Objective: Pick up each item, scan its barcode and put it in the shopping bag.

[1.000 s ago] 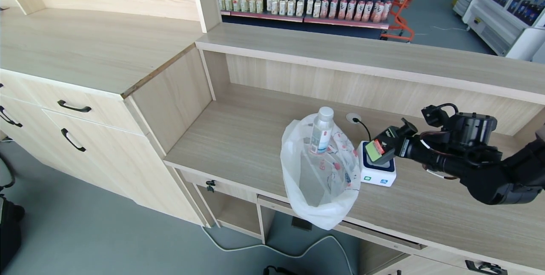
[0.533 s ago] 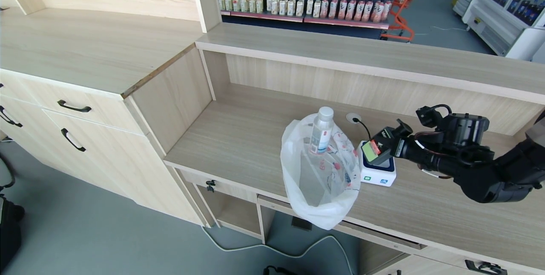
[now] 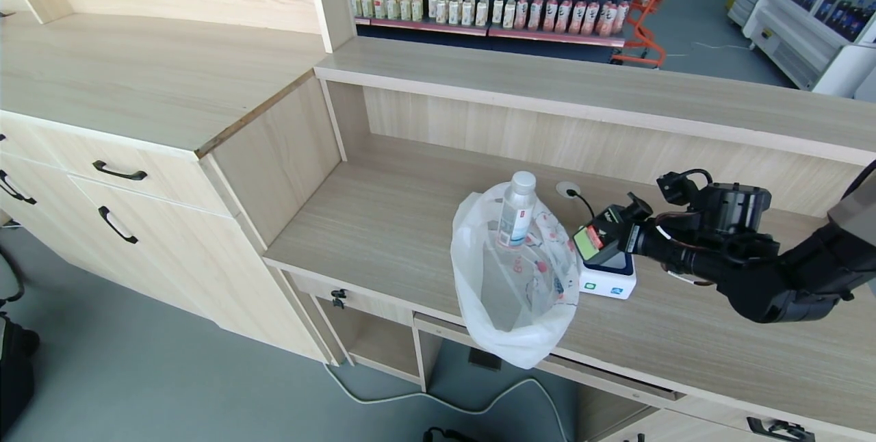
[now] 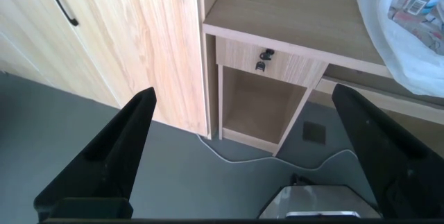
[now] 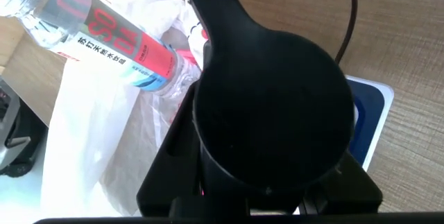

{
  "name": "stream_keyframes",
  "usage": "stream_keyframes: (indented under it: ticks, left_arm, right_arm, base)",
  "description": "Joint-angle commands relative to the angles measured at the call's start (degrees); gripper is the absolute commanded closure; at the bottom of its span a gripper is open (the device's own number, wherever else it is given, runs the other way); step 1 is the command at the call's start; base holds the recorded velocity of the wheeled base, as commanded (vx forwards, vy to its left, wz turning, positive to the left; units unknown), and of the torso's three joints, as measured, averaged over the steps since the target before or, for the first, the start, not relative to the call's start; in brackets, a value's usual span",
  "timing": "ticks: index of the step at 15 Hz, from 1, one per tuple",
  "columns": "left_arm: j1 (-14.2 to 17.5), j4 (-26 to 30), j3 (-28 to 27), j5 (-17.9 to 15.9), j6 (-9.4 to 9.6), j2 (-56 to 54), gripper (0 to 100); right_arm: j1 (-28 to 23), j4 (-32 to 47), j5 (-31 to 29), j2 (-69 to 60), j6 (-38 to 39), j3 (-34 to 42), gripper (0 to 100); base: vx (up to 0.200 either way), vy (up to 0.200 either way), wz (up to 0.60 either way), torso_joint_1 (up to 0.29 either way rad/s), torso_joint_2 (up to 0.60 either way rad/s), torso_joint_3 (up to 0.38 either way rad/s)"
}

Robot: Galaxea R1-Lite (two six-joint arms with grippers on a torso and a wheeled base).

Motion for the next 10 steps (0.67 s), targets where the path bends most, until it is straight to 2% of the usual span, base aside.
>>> stream_keyframes:
  ticks: [1,8,9,10]
  left_arm:
    - [0.00,-0.01,0.01,0.01,-0.01,-0.02,0]
    - [0.00,-0.01,0.01,0.01,-0.01,-0.02,0]
    - [0.00,-0.01,0.01,0.01,-0.01,-0.02,0]
    - [0.00,-0.01,0.01,0.01,-0.01,-0.02,0]
  right_arm:
    - [-0.11,0.20,-0.05,0.66,-0.14,-0.07,100]
    - [-0.55,-0.16,-0.05,-2.59,-0.40,-0.33,100]
    - [-0.72,0.02,-0.14,-3.91,-1.46,0.02,100]
    - [-2.04,0.37,-0.31,-7.78,-6.73,1.87,100]
  base:
    - [0.000,0.000,0.00,0.000,0.00,0.000]
    - [0.000,0.000,0.00,0.000,0.00,0.000]
    - [0.000,0.000,0.00,0.000,0.00,0.000]
    - [0.000,0.000,0.00,0.000,0.00,0.000]
